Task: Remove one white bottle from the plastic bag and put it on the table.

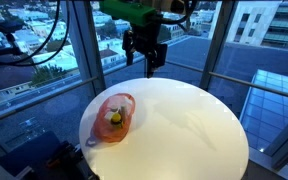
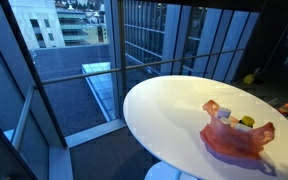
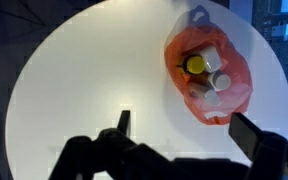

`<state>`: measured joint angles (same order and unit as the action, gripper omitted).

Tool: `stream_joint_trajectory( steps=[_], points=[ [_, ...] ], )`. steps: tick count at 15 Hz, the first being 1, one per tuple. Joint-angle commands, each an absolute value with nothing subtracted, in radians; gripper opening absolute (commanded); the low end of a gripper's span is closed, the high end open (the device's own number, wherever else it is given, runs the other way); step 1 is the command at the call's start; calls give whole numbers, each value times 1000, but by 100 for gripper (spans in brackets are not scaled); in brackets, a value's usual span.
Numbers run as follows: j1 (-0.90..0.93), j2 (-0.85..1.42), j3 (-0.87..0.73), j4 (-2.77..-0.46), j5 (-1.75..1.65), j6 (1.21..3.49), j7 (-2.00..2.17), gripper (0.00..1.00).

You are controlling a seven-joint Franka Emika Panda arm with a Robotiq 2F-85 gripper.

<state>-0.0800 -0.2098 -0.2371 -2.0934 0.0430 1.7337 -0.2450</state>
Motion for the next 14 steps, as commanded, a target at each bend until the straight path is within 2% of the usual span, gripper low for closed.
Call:
stream_joint_trajectory(
  steps=[1,14],
  points=[
    [-95,-160,-224,-2064,72,1718,-297,100],
    [-65,-12,-125,-2091,65,1827,-438,100]
  ],
)
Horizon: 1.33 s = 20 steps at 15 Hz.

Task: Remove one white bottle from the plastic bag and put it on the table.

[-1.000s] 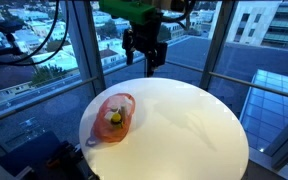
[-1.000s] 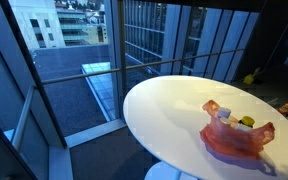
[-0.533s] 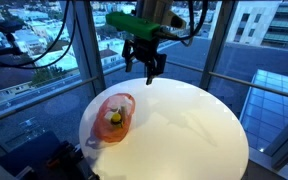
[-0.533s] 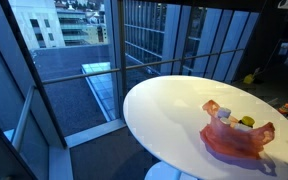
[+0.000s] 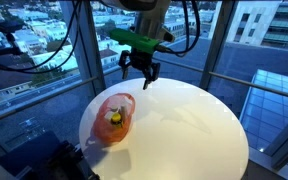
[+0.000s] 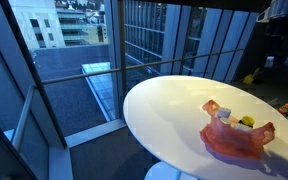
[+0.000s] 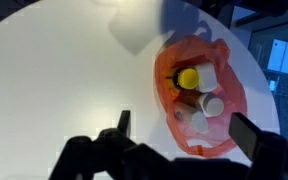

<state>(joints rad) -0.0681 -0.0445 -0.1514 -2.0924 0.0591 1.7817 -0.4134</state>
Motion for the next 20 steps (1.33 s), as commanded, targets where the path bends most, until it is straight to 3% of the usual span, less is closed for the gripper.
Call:
stream_joint_trajectory(
  steps=[1,9,20],
  points=[
    [-61,1,-113,-2096,62,1852,-436,100],
    [-29,61,-32,-2138,3,1991,-416,100],
    [-19,97,-9,-2131,13,2006,-441,100]
  ],
)
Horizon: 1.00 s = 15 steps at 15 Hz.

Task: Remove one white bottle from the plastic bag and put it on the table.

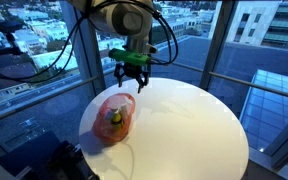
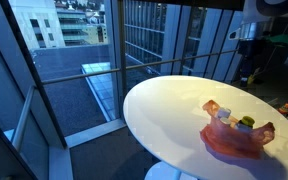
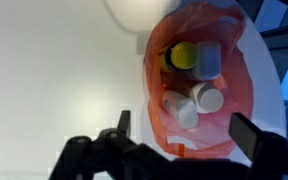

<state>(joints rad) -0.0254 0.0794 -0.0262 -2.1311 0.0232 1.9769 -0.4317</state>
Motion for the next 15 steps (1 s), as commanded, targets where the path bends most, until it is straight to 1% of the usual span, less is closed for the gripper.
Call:
stream_joint_trajectory(
  steps=[1,8,15],
  points=[
    [-15,107,-4,-2131,10,2023,-441,100],
    [7,192,45,-2153,-4,2170,-461,100],
    [10,214,71,-2178,-13,2179,-452,100]
  ],
)
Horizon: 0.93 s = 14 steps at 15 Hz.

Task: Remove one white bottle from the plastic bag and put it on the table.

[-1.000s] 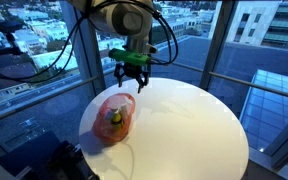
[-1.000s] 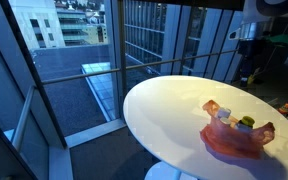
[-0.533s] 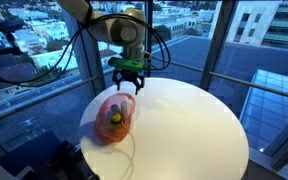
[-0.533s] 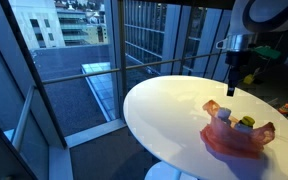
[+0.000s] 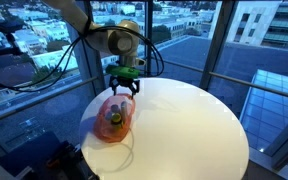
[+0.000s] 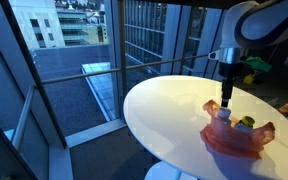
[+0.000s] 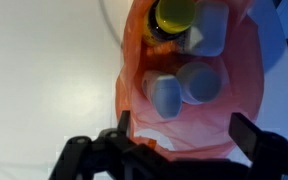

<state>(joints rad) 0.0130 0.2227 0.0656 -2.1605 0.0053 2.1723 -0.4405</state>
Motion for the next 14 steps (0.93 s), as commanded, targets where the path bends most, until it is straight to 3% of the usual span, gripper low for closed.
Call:
stream_joint_trajectory(
  steps=[1,13,14],
  points=[
    [10,215,71,-2183,-13,2183,-448,100],
    [34,244,69,-2255,-70,2307,-364,100],
    [35,250,69,-2256,-75,2314,-356,89]
  ],
)
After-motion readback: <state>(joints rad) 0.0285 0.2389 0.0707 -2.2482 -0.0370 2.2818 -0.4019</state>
